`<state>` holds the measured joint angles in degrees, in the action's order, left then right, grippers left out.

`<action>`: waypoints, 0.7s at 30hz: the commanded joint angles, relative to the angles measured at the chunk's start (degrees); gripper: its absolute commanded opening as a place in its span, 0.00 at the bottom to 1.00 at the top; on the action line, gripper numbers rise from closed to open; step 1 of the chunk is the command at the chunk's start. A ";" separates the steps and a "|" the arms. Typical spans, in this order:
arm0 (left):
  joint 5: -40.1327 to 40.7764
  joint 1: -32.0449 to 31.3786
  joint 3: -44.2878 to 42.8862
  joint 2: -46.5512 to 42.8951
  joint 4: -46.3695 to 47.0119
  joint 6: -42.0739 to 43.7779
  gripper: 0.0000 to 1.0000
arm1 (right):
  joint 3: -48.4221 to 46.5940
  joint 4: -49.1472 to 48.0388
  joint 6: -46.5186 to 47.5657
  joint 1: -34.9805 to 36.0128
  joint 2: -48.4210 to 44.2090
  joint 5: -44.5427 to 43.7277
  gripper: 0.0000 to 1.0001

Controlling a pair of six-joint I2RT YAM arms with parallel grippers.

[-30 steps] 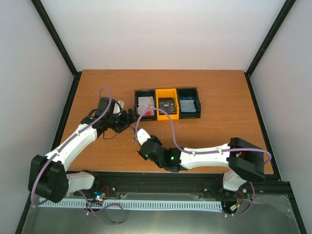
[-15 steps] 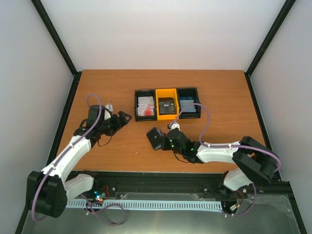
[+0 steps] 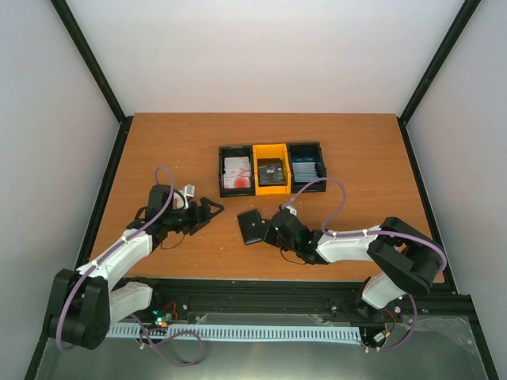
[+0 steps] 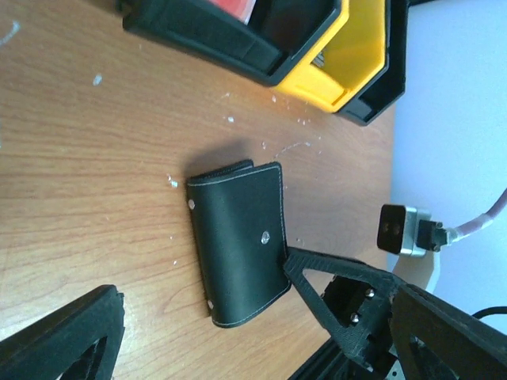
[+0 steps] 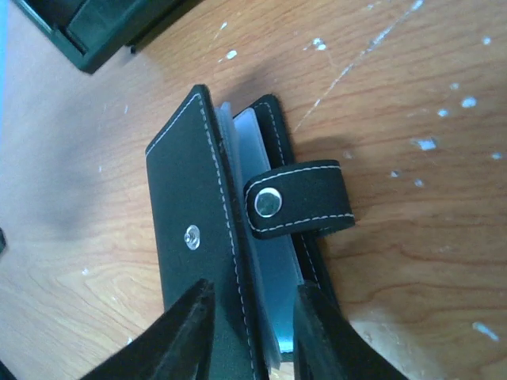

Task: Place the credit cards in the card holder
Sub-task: Close the card holder at the center of the board.

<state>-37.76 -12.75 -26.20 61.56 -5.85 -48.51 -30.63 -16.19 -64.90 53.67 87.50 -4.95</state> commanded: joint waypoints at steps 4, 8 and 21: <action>-3.43 -1.40 -0.63 4.87 4.05 3.16 0.92 | -0.46 6.21 4.50 -0.23 -7.79 -2.80 0.42; -2.16 -3.24 -1.87 9.04 4.92 3.39 0.88 | -2.47 13.20 9.10 -1.25 -11.37 -4.19 0.50; 2.43 -9.88 -7.23 22.37 4.98 2.88 0.72 | -15.34 29.62 40.08 -6.29 -0.74 3.53 0.50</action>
<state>-36.36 -21.69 -30.09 81.43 -1.85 -46.37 -40.40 4.89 -40.77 46.13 82.08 -1.43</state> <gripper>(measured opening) 0.752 0.512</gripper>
